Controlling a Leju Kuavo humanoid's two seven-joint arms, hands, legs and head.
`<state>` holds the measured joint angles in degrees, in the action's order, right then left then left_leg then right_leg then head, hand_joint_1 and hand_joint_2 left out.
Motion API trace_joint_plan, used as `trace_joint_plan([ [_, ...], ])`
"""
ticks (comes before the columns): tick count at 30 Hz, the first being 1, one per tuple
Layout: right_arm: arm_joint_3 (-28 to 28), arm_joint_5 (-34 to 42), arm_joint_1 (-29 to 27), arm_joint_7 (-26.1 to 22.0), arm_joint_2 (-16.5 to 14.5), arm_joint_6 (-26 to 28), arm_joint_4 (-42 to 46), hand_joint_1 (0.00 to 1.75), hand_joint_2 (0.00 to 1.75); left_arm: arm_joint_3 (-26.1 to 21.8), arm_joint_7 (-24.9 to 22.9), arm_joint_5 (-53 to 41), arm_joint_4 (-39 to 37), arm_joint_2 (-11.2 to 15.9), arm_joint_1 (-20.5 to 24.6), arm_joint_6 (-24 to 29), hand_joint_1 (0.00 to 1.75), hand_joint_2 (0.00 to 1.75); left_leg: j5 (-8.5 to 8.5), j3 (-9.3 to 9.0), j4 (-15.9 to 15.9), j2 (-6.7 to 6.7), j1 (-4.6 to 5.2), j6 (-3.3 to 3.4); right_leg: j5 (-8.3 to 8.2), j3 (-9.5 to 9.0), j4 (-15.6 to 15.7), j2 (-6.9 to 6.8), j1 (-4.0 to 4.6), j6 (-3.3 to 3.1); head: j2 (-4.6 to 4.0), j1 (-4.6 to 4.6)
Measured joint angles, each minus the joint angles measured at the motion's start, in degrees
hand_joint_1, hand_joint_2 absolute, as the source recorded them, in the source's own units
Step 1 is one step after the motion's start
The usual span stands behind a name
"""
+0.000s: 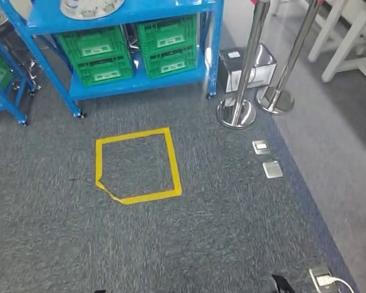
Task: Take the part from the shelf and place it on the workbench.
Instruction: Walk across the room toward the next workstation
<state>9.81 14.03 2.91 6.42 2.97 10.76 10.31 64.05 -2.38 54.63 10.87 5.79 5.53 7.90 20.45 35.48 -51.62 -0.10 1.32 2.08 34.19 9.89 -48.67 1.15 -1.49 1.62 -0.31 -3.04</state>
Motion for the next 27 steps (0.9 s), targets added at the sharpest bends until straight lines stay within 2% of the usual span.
trace_joint_plan([
  [1, 0.02, 0.0, -0.1, -0.03, -0.02, -0.01, -0.06, 0.0, 0.0, 0.01, 0.01, 0.04, -0.01, 0.02, -0.1, 0.02, 0.0, 0.0, 0.57, -2.4, 1.55, -0.05, -0.11, -0.01, 0.05, 2.71, -5.16, -0.29, 0.21, -0.37, 0.01, 0.15],
  [2, 0.03, -0.01, -0.24, -0.07, -0.03, -0.01, -0.14, 0.0, 0.0, 0.01, 0.02, 0.1, -0.01, 0.01, -0.18, 0.05, 0.0, 0.0, 1.14, -4.83, 3.1, -0.08, -0.07, -0.08, 1.18, 6.14, -10.22, -0.6, 0.5, -0.83, 0.01, 0.37],
  [3, 0.04, -0.02, -0.46, -0.16, -0.03, -0.03, -0.24, 0.0, 0.0, 0.02, 0.02, 0.21, -0.01, -0.02, -0.27, 0.1, 0.0, 0.0, 1.64, -7.3, 4.63, -0.16, -0.06, -0.12, 3.49, 9.57, -13.82, -0.74, 0.75, -1.03, 0.0, 0.47],
  [4, 0.05, -0.04, -0.68, -0.31, -0.02, -0.16, -0.32, 0.0, 0.0, 0.02, 0.02, 0.35, -0.01, -0.07, -0.33, 0.15, 0.0, 0.0, 2.14, -9.78, 6.09, -0.3, -0.06, -0.26, 6.25, 12.71, -15.63, -0.77, 0.89, -0.83, 0.01, 0.6],
  [5, 0.06, -0.06, -0.81, -0.53, -0.01, -0.42, -0.37, 0.0, 0.0, 0.01, -0.01, 0.5, -0.01, -0.1, -0.37, 0.23, 0.0, 0.0, 2.8, -12.2, 7.48, -0.46, -0.07, -0.39, 8.6, 15.53, -15.75, -0.76, 0.9, -0.44, 0.0, 0.75],
  [6, 0.08, -0.08, -0.94, -0.77, 0.0, -0.81, -0.4, 0.0, 0.0, 0.01, -0.04, 0.65, -0.01, -0.14, -0.41, 0.32, 0.0, 0.0, 3.52, -14.38, 8.58, -0.6, -0.11, -0.54, 9.64, 18.0, -14.46, -0.76, 0.72, -0.02, 0.01, 0.93],
  [7, 0.1, -0.09, -1.04, -0.97, 0.0, -1.26, -0.43, 0.0, 0.0, 0.0, -0.07, 0.75, -0.01, -0.15, -0.48, 0.37, 0.0, 0.0, 4.39, -16.25, 9.28, -0.76, -0.18, -0.74, 8.39, 20.15, -12.15, -0.73, 0.39, 0.35, 0.01, 1.13],
  [8, 0.13, -0.08, -1.26, -1.09, -0.01, -1.68, -0.48, 0.0, 0.0, 0.0, -0.11, 0.82, -0.02, -0.14, -0.67, 0.4, 0.0, 0.0, 5.45, -17.59, 9.55, -0.93, -0.22, -1.02, 3.7, 21.95, -9.21, -0.53, -0.06, 0.74, 0.01, 1.3],
  [9, 0.16, -0.07, -1.62, -1.15, -0.04, -2.13, -0.58, 0.0, 0.0, 0.0, -0.13, 0.86, -0.04, -0.09, -0.76, 0.41, 0.0, 0.0, 6.72, -18.61, 9.04, -1.19, -0.25, -1.33, -2.68, 23.3, -6.49, -0.45, -0.42, 0.98, 0.01, 1.39],
  [10, 0.19, -0.05, -1.92, -1.23, -0.07, -2.52, -0.68, 0.0, 0.0, 0.0, -0.14, 0.9, -0.08, -0.03, -0.78, 0.42, 0.0, 0.0, 7.96, -19.05, 8.26, -1.53, -0.3, -1.68, -8.24, 23.88, -4.88, -0.33, -0.58, 0.79, 0.01, 1.37],
  [11, 0.21, -0.03, -2.11, -1.3, -0.09, -2.85, -0.79, 0.0, 0.0, 0.0, -0.15, 0.92, -0.11, 0.03, -0.67, 0.42, 0.0, 0.0, 9.03, -19.2, 7.46, -1.79, -0.41, -2.03, -12.28, 24.14, -4.26, -0.33, -0.47, 0.43, 0.01, 1.27],
  [12, 0.22, -0.02, -2.01, -1.34, -0.1, -3.09, -0.84, 0.0, 0.0, -0.01, -0.15, 0.95, -0.13, 0.08, -0.36, 0.42, 0.0, 0.0, 9.65, -18.98, 6.23, -2.0, -0.63, -2.33, -13.38, 24.11, -4.55, -0.57, -0.12, -0.23, 0.01, 1.21],
  [13, 0.23, -0.02, -1.68, -1.38, -0.1, -3.16, -0.84, 0.0, 0.0, -0.01, -0.13, 0.96, -0.14, 0.08, -0.1, 0.4, 0.0, 0.0, 9.54, -17.89, 4.41, -2.09, -0.85, -2.62, -12.8, 23.9, -5.08, -0.72, 0.18, -0.9, 0.02, 1.16],
  [14, 0.24, -0.03, -1.3, -1.38, -0.09, -3.14, -0.8, 0.0, 0.0, -0.01, -0.09, 0.96, -0.14, 0.05, 0.14, 0.38, 0.0, 0.0, 9.06, -16.16, 1.27, -1.89, -1.07, -2.87, -12.49, 23.83, -5.16, -0.97, 0.35, -1.34, 0.02, 1.15],
  [15, 0.24, -0.04, -0.95, -1.38, -0.07, -3.1, -0.76, 0.0, 0.0, -0.01, -0.07, 0.96, -0.14, -0.03, 0.32, 0.36, 0.0, 0.0, 8.67, -13.56, -3.1, -1.58, -1.2, -3.11, -12.15, 23.56, -5.07, -1.2, 0.39, -1.76, 0.02, 1.12],
  [16, 0.24, -0.06, -0.67, -1.41, -0.01, -3.06, -0.73, 0.0, 0.0, -0.01, -0.03, 0.96, -0.14, -0.11, 0.43, 0.31, 0.0, 0.0, 8.96, -10.52, -8.0, -1.23, -1.28, -3.37, -11.81, 23.13, -4.93, -1.42, 0.37, -2.1, 0.02, 0.96],
  [17, 0.23, -0.07, -0.43, -1.43, 0.04, -3.01, -0.71, 0.0, 0.0, 0.0, -0.02, 0.96, -0.14, -0.23, 0.49, 0.26, 0.0, 0.0, 10.36, -7.41, -12.63, -0.86, -1.38, -3.6, -11.42, 22.67, -4.81, -1.65, 0.42, -2.38, 0.02, 0.87],
  [18, 0.23, -0.07, -0.22, -1.42, 0.1, -2.98, -0.71, 0.0, 0.0, 0.01, -0.01, 0.96, -0.14, -0.33, 0.52, 0.23, 0.0, 0.0, 12.57, -4.56, -16.28, -0.66, -1.47, -3.79, -10.99, 22.2, -4.75, -1.85, 0.47, -2.55, 0.02, 0.72],
  [19, 0.23, -0.07, -0.03, -1.42, 0.14, -2.97, -0.71, 0.0, 0.0, 0.01, -0.01, 0.96, -0.14, -0.4, 0.52, 0.21, 0.0, 0.0, 14.62, -2.23, -18.6, -0.57, -1.57, -3.93, -10.56, 21.71, -4.74, -2.03, 0.53, -2.62, 0.02, 0.68],
  [20, 0.23, -0.07, 0.1, -1.41, 0.15, -2.96, -0.71, 0.0, 0.0, 0.02, -0.01, 0.96, -0.14, -0.47, 0.5, 0.22, 0.0, 0.0, 15.61, -0.68, -19.32, -0.51, -1.63, -3.97, -10.12, 21.21, -4.73, -2.2, 0.58, -2.61, 0.03, 0.61],
  [21, 0.24, -0.07, 0.18, -1.39, 0.16, -2.97, -0.71, 0.0, 0.0, 0.02, -0.01, 0.96, -0.14, -0.5, 0.48, 0.22, 0.0, 0.0, 14.96, -0.06, -18.21, -0.44, -1.67, -3.89, -9.71, 20.66, -4.73, -2.4, 0.61, -2.57, 0.03, 0.48],
  [22, 0.24, -0.07, 0.21, -1.36, 0.16, -2.98, -0.71, 0.0, 0.0, 0.02, -0.01, 0.96, -0.14, -0.51, 0.47, 0.23, 0.0, 0.0, 12.66, -0.43, -15.26, -0.27, -1.64, -3.7, -9.31, 20.09, -4.73, -2.66, 0.62, -2.5, 0.03, 0.34],
  [23, 0.24, -0.07, 0.22, -1.32, 0.16, -2.99, -0.71, 0.0, 0.0, 0.02, 0.0, 0.96, -0.14, -0.5, 0.48, 0.23, 0.0, 0.0, 9.48, -1.48, -11.15, 0.31, -1.55, -3.34, -8.94, 19.57, -4.71, -2.96, 0.64, -2.38, 0.03, 0.12],
  [24, 0.24, -0.07, 0.22, -1.28, 0.16, -3.01, -0.71, 0.0, 0.0, 0.02, 0.01, 0.96, -0.14, -0.48, 0.54, 0.23, 0.0, 0.0, 6.69, -2.58, -6.81, 1.4, -1.35, -2.89, -8.57, 19.11, -4.76, -3.3, 0.74, -2.19, 0.03, -0.11],
  [25, 0.24, -0.07, 0.2, -1.27, 0.16, -3.02, -0.71, 0.0, 0.0, 0.02, 0.02, 0.96, -0.14, -0.46, 0.68, 0.23, 0.0, 0.0, 5.05, -3.45, -3.53, 2.38, -1.12, -2.55, -8.22, 18.81, -4.8, -3.65, 0.86, -1.9, 0.03, -0.4],
  [26, 0.24, -0.07, 0.21, -1.26, 0.16, -3.04, -0.71, 0.0, 0.0, 0.02, 0.04, 0.96, -0.14, -0.46, 0.81, 0.23, 0.0, 0.0, 4.18, -3.87, -1.6, 3.14, -0.9, -2.28, -7.84, 18.62, -4.85, -4.06, 1.01, -1.55, 0.03, -0.6],
  [27, 0.24, -0.07, 0.22, -1.26, 0.16, -3.05, -0.71, 0.0, 0.0, 0.02, 0.05, 0.96, -0.14, -0.48, 0.92, 0.23, 0.0, 0.0, 4.09, -3.89, -0.89, 3.3, -0.76, -2.11, -7.49, 18.47, -4.89, -4.52, 1.15, -1.19, 0.03, -0.67],
])
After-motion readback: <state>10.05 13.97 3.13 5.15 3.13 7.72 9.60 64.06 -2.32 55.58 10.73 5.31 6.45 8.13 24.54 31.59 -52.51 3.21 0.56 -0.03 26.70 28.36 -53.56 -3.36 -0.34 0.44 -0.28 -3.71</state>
